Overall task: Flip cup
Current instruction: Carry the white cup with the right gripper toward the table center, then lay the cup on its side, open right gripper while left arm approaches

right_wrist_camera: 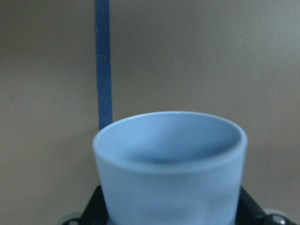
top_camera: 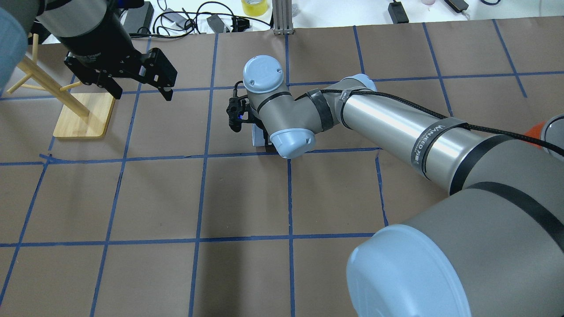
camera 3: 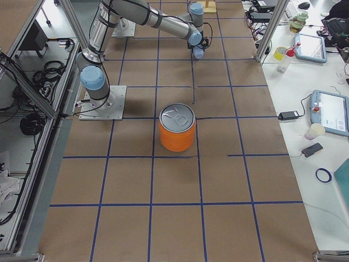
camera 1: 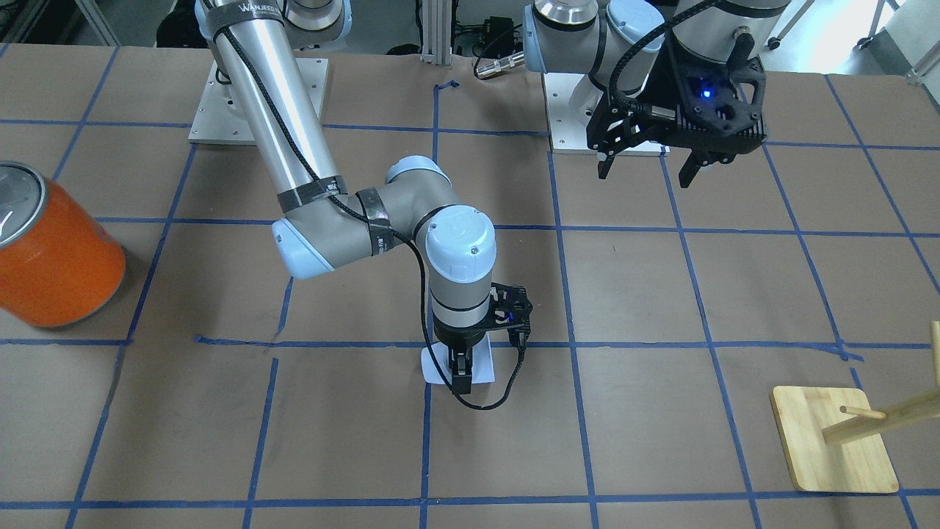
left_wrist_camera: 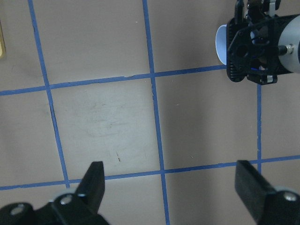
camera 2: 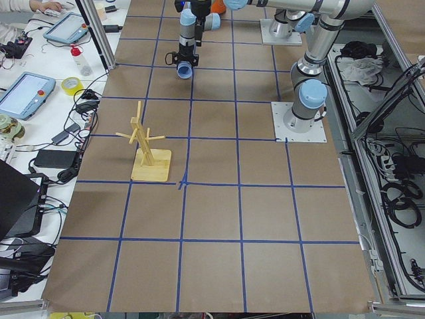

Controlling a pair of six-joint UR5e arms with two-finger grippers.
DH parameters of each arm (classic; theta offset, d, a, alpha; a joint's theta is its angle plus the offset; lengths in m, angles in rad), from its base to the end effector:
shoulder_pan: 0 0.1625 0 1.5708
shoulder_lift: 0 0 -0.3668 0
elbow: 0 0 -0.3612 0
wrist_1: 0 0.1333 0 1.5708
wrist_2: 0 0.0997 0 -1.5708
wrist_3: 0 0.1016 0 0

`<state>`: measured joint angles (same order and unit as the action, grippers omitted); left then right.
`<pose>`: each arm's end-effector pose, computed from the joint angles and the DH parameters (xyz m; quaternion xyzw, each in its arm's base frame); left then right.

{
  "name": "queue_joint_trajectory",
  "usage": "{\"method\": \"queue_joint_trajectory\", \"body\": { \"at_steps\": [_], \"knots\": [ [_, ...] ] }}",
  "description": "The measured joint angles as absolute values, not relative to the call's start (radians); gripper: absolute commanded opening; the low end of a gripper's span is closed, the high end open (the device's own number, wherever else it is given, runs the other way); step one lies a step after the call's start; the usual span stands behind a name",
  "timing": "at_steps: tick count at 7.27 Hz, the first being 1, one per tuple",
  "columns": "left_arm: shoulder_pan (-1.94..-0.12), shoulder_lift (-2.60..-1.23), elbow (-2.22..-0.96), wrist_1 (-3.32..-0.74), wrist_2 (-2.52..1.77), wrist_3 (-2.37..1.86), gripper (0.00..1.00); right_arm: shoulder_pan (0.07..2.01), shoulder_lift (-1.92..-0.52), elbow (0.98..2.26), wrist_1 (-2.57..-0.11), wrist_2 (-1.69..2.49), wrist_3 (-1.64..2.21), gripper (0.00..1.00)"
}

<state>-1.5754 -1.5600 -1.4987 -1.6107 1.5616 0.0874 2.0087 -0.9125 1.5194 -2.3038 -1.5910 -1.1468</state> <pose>-0.1364 -0.4594 0.4620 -0.0461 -0.9987 0.0217 0.0037 0.3872 -0.5174 0.1584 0.7101 -0.7012 0.0556 0.0313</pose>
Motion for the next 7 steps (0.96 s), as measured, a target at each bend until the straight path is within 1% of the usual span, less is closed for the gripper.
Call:
{"method": "queue_joint_trajectory", "body": {
  "at_steps": [2, 3, 5, 7],
  "knots": [
    [-1.575, -1.560, -1.499, -1.611, 1.562, 0.087, 1.00, 2.007, -0.932, 1.519, -2.280, -1.587, -1.139, 1.00],
    [-1.575, -1.560, -1.499, -1.611, 1.562, 0.087, 1.00, 2.007, -0.970, 1.519, -2.247, -1.587, -1.135, 1.00],
    [-1.575, -1.559, -1.499, -1.611, 1.560, 0.088, 1.00, 2.003, -1.111, 1.520, -2.107, -1.588, -1.109, 1.00],
    [-1.574, -1.548, -1.505, -1.606, 1.552, 0.092, 1.00, 1.998, -1.289, 1.520, -1.947, -1.589, -1.063, 1.00]
  ]
}}
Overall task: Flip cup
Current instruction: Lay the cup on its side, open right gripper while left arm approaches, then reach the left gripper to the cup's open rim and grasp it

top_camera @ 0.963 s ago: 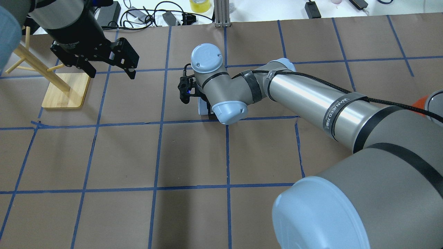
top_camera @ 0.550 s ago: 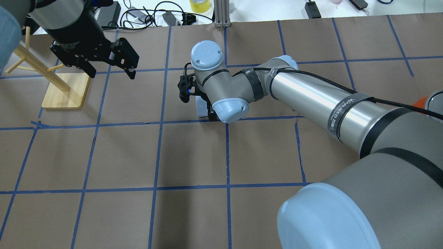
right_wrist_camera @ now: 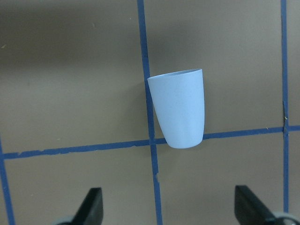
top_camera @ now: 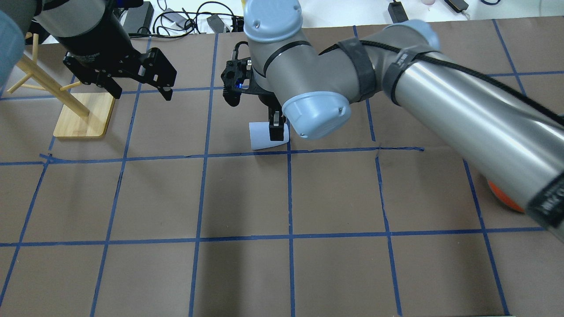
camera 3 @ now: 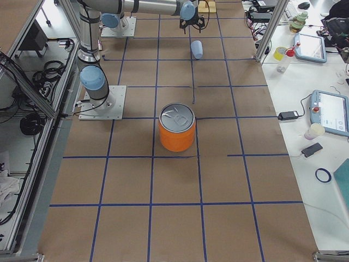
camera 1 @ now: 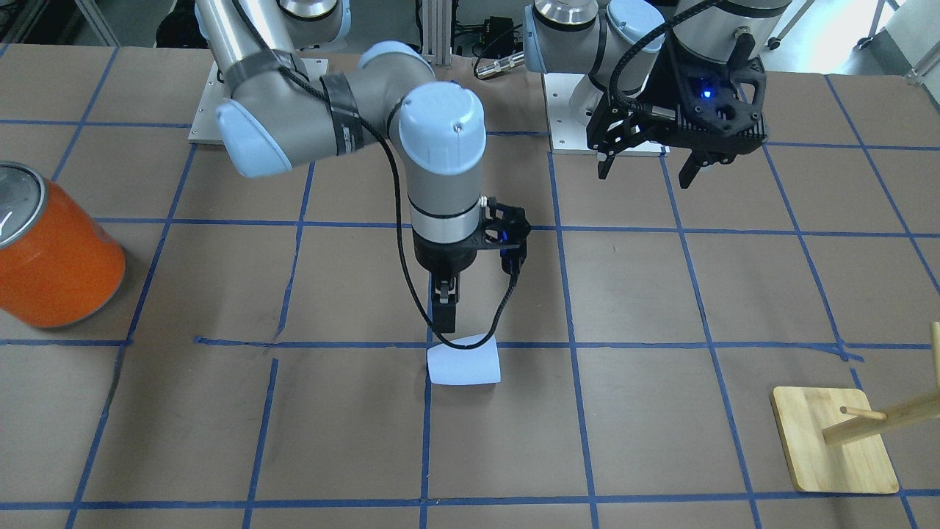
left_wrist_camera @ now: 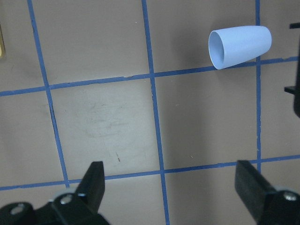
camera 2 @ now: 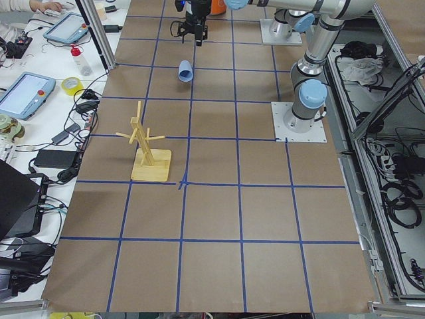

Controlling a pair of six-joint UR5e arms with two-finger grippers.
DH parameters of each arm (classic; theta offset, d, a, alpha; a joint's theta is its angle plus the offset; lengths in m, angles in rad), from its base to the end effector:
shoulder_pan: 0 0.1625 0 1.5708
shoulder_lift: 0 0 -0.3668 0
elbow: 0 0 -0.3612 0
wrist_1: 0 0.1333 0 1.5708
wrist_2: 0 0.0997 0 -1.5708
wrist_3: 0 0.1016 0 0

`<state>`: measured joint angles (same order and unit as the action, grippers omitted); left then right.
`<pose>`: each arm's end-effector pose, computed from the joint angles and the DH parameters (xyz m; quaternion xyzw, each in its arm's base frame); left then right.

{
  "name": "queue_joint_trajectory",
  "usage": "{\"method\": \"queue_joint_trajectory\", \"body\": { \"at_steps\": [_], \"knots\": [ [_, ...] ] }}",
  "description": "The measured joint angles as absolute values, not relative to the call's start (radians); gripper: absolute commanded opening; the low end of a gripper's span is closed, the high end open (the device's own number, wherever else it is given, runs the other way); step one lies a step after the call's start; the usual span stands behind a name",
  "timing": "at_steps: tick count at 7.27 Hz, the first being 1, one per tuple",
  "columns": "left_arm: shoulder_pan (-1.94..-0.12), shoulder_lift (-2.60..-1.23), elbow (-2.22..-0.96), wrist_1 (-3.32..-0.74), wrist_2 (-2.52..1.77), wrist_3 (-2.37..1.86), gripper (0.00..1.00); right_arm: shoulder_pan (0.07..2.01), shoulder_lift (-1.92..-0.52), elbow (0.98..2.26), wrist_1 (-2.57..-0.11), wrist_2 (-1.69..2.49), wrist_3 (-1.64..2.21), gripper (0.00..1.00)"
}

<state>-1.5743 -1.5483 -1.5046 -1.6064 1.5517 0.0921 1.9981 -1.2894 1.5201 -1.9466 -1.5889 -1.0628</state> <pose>-0.1368 -0.4560 0.4651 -0.0480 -0.9984 0.0269 0.0084 0.3545 -0.4614 0.3462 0.6757 -0.7335 0.0660 0.0312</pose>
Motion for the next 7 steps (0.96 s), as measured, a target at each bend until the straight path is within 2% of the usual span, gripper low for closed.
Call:
{"method": "queue_joint_trajectory", "body": {
  "at_steps": [3, 7],
  "knots": [
    [-1.551, -1.570, -1.574, -1.526, 1.401, 0.099, 1.00, 1.985, -1.449, 1.520, -1.787, -1.596, -0.921, 1.00],
    [-1.474, -1.743, -1.802, -1.157, 1.148, 0.099, 1.00, 1.812, -1.558, 1.519, -1.740, -1.605, -0.708, 1.00]
  ]
}}
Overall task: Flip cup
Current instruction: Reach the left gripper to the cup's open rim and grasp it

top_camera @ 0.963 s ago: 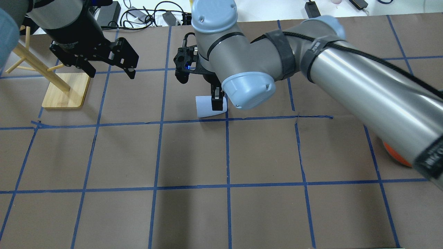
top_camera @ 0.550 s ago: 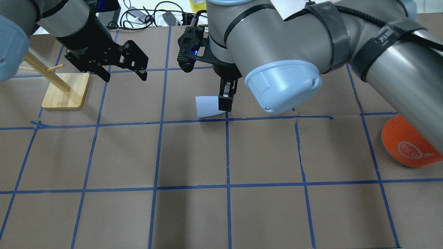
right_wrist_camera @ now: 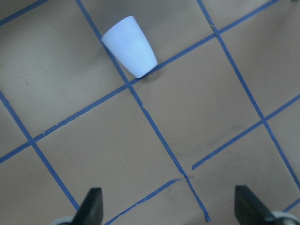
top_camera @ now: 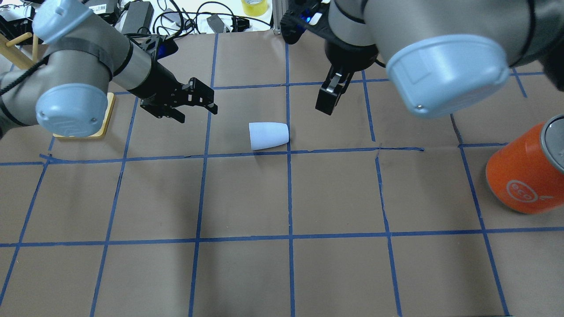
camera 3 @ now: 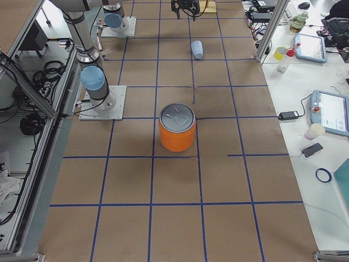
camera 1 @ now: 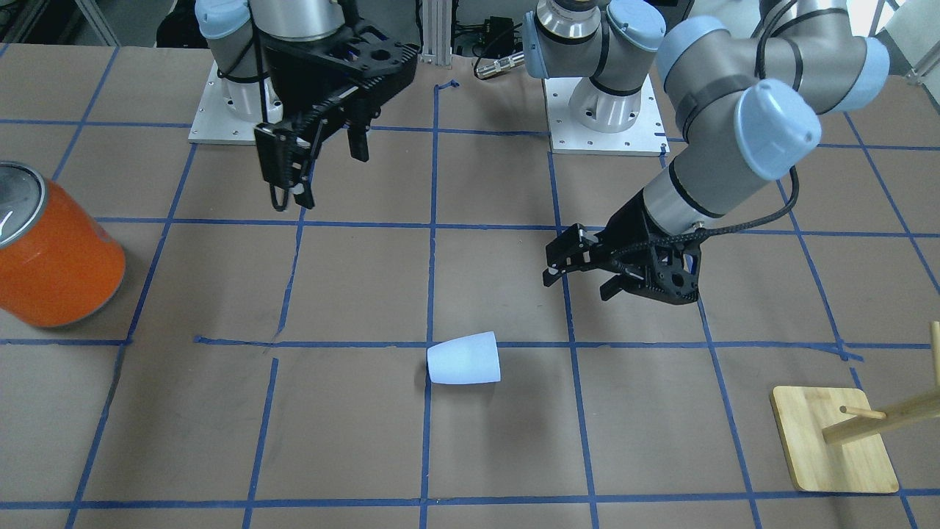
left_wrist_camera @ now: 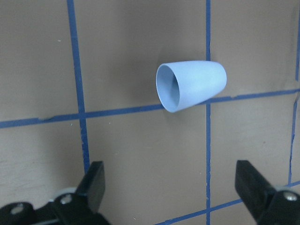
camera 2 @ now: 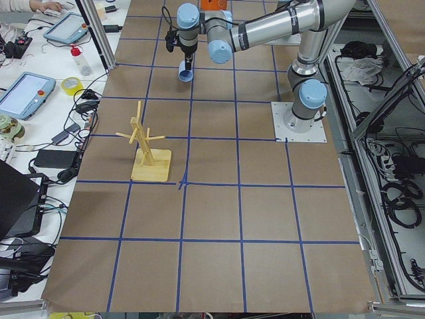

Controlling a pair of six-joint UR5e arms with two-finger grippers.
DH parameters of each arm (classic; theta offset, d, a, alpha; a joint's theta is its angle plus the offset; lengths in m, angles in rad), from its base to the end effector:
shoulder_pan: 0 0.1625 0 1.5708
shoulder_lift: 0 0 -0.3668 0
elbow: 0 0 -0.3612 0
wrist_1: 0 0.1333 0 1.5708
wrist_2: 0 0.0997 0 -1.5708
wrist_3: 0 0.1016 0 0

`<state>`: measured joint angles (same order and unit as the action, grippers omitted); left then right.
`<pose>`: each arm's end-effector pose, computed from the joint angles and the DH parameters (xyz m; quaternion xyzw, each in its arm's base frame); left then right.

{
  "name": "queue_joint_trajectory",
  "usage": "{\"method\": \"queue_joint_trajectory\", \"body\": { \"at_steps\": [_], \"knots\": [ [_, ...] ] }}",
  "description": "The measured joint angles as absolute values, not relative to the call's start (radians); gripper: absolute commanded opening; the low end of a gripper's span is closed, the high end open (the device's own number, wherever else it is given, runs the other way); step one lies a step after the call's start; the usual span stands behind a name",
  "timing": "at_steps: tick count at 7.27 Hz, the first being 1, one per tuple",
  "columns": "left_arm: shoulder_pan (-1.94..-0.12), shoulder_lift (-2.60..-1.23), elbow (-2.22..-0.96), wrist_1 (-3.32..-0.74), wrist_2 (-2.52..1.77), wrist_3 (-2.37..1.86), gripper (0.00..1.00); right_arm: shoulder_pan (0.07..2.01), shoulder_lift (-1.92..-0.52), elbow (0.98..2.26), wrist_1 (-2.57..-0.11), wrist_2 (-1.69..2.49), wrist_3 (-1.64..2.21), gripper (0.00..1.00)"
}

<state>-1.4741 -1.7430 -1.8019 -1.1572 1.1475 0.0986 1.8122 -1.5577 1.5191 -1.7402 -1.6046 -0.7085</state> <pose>-0.1264 -0.5103 0.2905 -0.0020 -0.9777 0.0255 0.2086 0.2419 -0.4392 0.4644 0.4532 -0.8852 0.0971 0.0404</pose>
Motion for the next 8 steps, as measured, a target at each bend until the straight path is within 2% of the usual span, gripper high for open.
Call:
{"method": "queue_joint_trajectory", "body": {
  "at_steps": [3, 8],
  "knots": [
    [-1.472, -1.906, -1.827, -1.014, 0.947, 0.086, 1.00, 1.680, -1.646, 1.521, -1.658, -1.604, -0.415, 1.00],
    [-1.503, -2.064, -1.824, -0.954, 0.780, -0.003, 1.00, 1.656, -1.657, 1.524, -1.643, -1.556, 0.046, 1.00]
  ]
}}
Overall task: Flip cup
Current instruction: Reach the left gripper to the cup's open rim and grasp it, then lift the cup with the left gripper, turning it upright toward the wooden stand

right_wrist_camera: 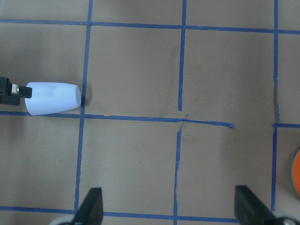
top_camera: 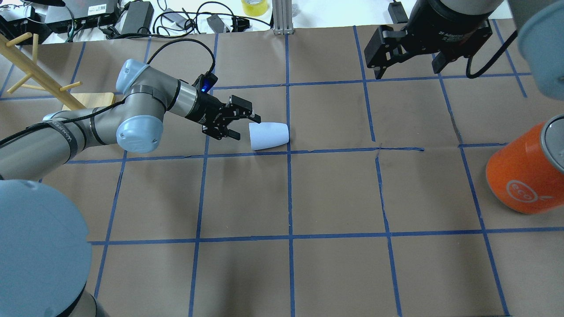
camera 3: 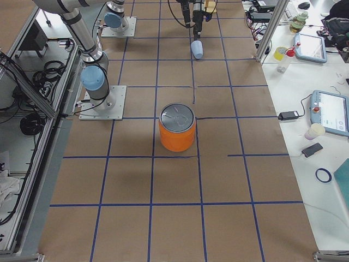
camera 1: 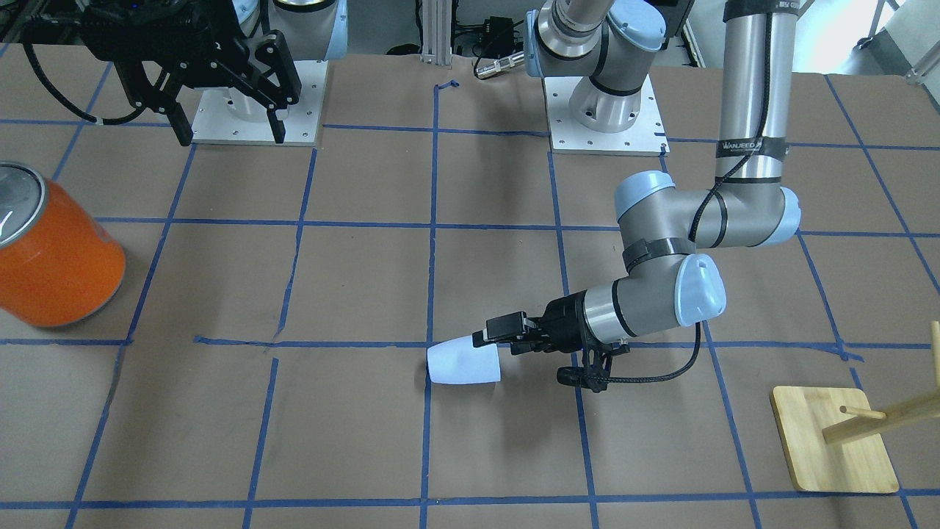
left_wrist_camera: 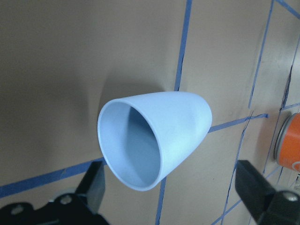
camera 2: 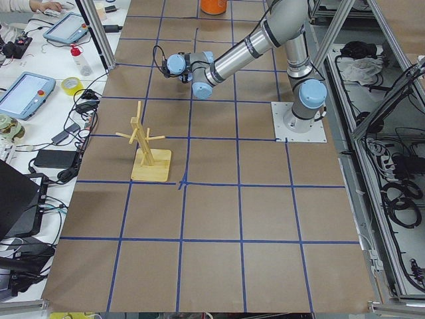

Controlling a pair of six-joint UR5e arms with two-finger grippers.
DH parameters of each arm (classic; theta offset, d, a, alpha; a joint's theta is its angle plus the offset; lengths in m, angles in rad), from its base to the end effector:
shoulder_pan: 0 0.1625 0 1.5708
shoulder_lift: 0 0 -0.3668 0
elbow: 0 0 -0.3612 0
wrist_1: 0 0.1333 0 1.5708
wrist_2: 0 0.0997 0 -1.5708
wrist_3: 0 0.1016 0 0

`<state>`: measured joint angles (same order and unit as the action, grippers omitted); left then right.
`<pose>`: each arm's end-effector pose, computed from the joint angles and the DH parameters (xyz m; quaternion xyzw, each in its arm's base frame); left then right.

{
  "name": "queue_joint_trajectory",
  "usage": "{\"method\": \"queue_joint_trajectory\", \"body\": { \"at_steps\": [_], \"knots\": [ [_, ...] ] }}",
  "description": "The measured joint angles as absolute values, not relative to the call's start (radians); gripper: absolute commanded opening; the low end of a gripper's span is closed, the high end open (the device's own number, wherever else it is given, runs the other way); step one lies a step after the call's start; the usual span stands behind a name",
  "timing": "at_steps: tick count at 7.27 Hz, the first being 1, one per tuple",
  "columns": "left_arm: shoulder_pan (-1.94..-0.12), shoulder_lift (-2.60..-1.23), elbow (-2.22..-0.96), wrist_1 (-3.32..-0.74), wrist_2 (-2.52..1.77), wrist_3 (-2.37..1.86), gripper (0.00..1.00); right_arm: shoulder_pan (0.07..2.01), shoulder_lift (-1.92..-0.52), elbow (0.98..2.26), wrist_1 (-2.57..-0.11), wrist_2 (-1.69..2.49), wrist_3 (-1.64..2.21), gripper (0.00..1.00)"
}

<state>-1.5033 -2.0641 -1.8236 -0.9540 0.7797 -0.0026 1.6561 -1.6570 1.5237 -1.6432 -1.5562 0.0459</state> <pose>-0.1694 -0.5413 0.1567 0.0571 -0.9194 -0.0471 0.3862 0.1722 -0.4317 0.4969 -0.0203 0.9945 -0.1020 0.0140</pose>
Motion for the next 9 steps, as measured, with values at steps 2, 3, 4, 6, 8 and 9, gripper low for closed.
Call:
{"method": "queue_joint_trajectory", "body": {
  "at_steps": [2, 3, 4, 6, 8, 9],
  "knots": [
    [-1.530, -2.095, -1.818, -0.881, 0.750, -0.111, 0.75, 1.638, -1.639, 1.525, -1.645, -1.545, 0.068, 1.00],
    [-1.536, -2.108, -1.817, -0.836, 0.742, -0.184, 0.43, 1.621, -1.631, 1.528, -1.646, -1.544, 0.070, 1.00],
    [-1.539, -2.116, -1.816, -0.813, 0.730, -0.254, 0.16, 1.611, -1.625, 1.539, -1.647, -1.543, 0.071, 1.00],
    [-1.540, -2.117, -1.814, -0.798, 0.686, -0.377, 0.01, 1.603, -1.626, 1.557, -1.648, -1.545, 0.070, 1.00],
    [-1.542, -2.103, -1.805, -0.792, 0.674, -0.427, 0.00, 1.602, -1.627, 1.560, -1.648, -1.546, 0.070, 1.00],
    [-1.543, -2.100, -1.796, -0.791, 0.672, -0.442, 0.00, 1.602, -1.627, 1.561, -1.647, -1.546, 0.071, 1.00]
  ]
}}
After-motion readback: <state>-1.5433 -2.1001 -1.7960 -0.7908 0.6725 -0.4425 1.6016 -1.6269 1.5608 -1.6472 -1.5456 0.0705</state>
